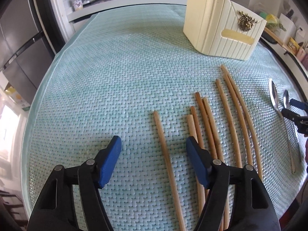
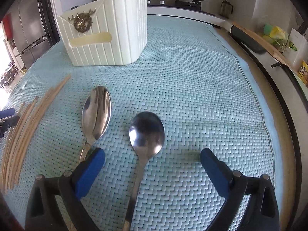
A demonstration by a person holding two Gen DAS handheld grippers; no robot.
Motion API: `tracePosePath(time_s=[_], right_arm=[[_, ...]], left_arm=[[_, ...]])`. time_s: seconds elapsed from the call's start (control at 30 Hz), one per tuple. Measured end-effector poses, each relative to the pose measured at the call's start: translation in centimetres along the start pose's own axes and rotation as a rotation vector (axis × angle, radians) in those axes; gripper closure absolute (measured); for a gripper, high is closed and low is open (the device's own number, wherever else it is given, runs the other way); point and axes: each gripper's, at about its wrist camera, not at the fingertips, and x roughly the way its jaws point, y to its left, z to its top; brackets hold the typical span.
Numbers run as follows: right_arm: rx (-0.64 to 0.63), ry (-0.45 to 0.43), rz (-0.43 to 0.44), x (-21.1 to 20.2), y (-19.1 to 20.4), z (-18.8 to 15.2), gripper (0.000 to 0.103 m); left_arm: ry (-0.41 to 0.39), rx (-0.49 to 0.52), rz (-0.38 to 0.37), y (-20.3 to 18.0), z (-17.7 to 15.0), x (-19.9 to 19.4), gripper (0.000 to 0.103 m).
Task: Organize utensils
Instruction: 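Close the right tool on a steel spoon while the left tool grips one wooden chopstick, then lift the spoon with the right tool and carry it toward the cream box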
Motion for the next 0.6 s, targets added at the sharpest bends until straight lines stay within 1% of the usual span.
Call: tracePosePath(time_s=[0.03,0.07,0.1,0.13,0.17,0.2,0.23,0.3,0.37,0.47,0.6], right_arm=[[0.000,-0.007,0.000,0.1,0.2,0.4,0.015],[0.002,-0.011,0.002,0.2,0.3,0.9,0.026],[0.003,-0.014,-0.001,0.3,0.4,1.3,0.040],[0.007,-0.015,0.000,0.5,0.4,1.7,0.048],[0.012,-0.021,-0.007,0.7,0.2,2.2,0.066],[0.015,-0.024,-0.007,0.9,0.2,2.7,0.068],[0.024,-0.022,0.003,1.1,0.1,2.9,0.068],[0.046,-0.021,0.027,1.4,-0.4,3.5,0.068],[0.079,-0.034,0.068,0.9,-2.1,3.8,0.068],[0.090,-0.086,0.107,-1.2,-2.9,4.2,0.068],[0.068,-0.162,0.150,-5.0,-2.5,4.4,0.068]], left_arm=[[-0.003,0.000,-0.005,0.0,0.2,0.1,0.043],[-0.004,-0.002,-0.007,-0.1,0.5,0.2,0.049],[-0.007,-0.003,-0.011,-0.2,0.7,0.2,0.059],[-0.012,-0.003,-0.013,-0.3,0.8,0.3,0.065],[-0.016,-0.003,-0.016,-0.4,0.9,0.4,0.080],[-0.020,-0.006,-0.022,-0.4,1.0,0.5,0.094],[-0.021,-0.011,-0.031,-0.4,1.2,0.6,0.097],[-0.022,-0.018,-0.037,-0.5,1.2,0.6,0.099],[-0.033,-0.027,-0.049,-0.6,1.3,0.2,0.100],[-0.088,-0.038,-0.063,-0.6,1.3,-1.9,0.100],[-0.160,-0.039,-0.092,-0.7,1.9,-5.4,0.100]])
